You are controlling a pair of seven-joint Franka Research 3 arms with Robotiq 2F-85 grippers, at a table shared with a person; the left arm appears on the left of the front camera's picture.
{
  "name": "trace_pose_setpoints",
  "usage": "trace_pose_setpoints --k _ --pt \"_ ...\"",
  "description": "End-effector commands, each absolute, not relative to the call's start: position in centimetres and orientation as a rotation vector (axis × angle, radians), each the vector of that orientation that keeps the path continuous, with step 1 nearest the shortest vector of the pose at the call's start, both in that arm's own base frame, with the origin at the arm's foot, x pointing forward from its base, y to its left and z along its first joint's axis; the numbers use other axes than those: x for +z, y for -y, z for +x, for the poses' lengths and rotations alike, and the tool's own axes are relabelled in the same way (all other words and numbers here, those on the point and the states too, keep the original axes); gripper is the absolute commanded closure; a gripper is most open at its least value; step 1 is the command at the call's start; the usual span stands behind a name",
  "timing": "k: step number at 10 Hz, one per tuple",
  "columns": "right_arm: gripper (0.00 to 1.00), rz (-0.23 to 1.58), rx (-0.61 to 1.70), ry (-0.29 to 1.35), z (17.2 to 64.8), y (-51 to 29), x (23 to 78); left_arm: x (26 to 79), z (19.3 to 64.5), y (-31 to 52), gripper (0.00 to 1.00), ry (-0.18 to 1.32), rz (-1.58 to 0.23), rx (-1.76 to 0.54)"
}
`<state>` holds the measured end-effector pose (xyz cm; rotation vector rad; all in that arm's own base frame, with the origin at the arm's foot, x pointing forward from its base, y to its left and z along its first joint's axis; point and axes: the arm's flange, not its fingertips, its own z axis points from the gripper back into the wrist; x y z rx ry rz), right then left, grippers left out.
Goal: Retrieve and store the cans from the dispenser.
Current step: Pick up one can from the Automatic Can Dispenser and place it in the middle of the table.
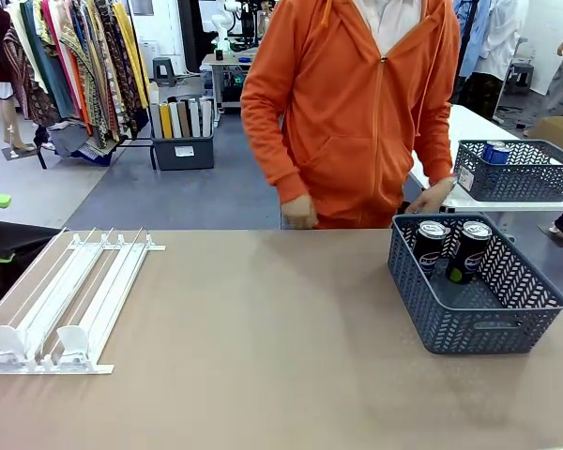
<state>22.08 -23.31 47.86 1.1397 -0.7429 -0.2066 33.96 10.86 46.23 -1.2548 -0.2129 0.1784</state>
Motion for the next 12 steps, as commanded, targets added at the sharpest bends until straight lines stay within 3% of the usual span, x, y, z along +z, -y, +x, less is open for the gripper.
trace_pose_setpoints --k 1,12 --pt "0.0 1.15 -0.19 0.776 22.4 23.29 48.08 46.61 33.83 -10.8 0.0 0.217 -1.266 0.179" --pt "0.0 1.15 -0.19 0.776 22.4 23.29 48.08 46.61 33.83 -10.8 0.0 0.217 -1.266 0.179"
